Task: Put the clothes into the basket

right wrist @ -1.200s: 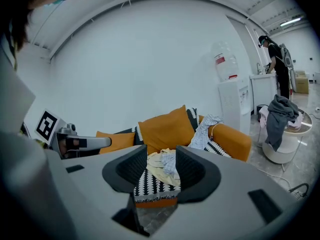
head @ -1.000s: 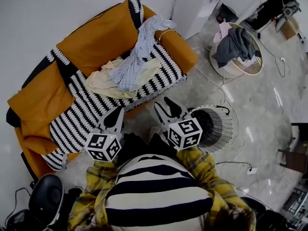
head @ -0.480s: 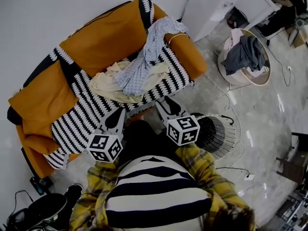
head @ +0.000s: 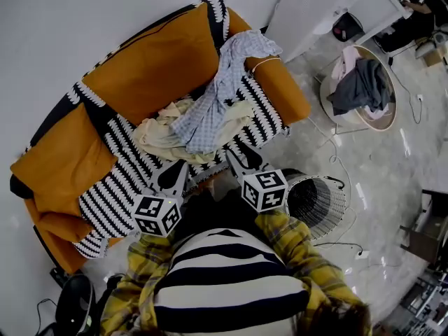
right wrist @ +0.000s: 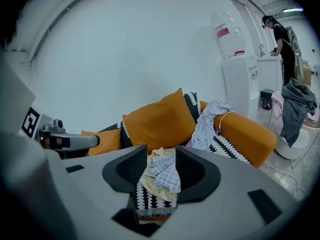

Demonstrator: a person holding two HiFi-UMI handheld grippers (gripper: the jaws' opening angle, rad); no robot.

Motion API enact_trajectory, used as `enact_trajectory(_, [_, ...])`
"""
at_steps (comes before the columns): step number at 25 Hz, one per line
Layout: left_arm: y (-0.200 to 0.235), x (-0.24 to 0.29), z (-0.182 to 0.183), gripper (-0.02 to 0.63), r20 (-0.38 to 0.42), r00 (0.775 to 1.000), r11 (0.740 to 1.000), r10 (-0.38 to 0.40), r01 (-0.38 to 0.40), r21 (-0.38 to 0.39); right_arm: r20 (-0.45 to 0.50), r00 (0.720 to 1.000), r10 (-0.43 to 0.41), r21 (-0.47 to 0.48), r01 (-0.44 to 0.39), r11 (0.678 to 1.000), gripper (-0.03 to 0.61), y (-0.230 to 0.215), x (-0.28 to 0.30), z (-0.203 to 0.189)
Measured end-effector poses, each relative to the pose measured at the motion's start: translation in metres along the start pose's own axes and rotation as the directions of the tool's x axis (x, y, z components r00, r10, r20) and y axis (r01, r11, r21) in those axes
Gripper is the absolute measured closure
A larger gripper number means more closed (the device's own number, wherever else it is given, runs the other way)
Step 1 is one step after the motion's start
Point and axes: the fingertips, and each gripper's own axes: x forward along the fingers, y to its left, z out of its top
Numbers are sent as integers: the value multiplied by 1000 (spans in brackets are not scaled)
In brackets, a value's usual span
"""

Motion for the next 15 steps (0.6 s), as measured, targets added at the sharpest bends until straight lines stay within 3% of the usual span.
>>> enact_trajectory(9, [43,31,14,578,-40,999,1000,-28,27,-3,-28,998,-54,2,54,999,410,-15,55,12])
enact_trajectory(15, [66,66,17,578,-73,997,999,6,-9,-45,-88,994,-58,-1,58,998,408,-38,97,12])
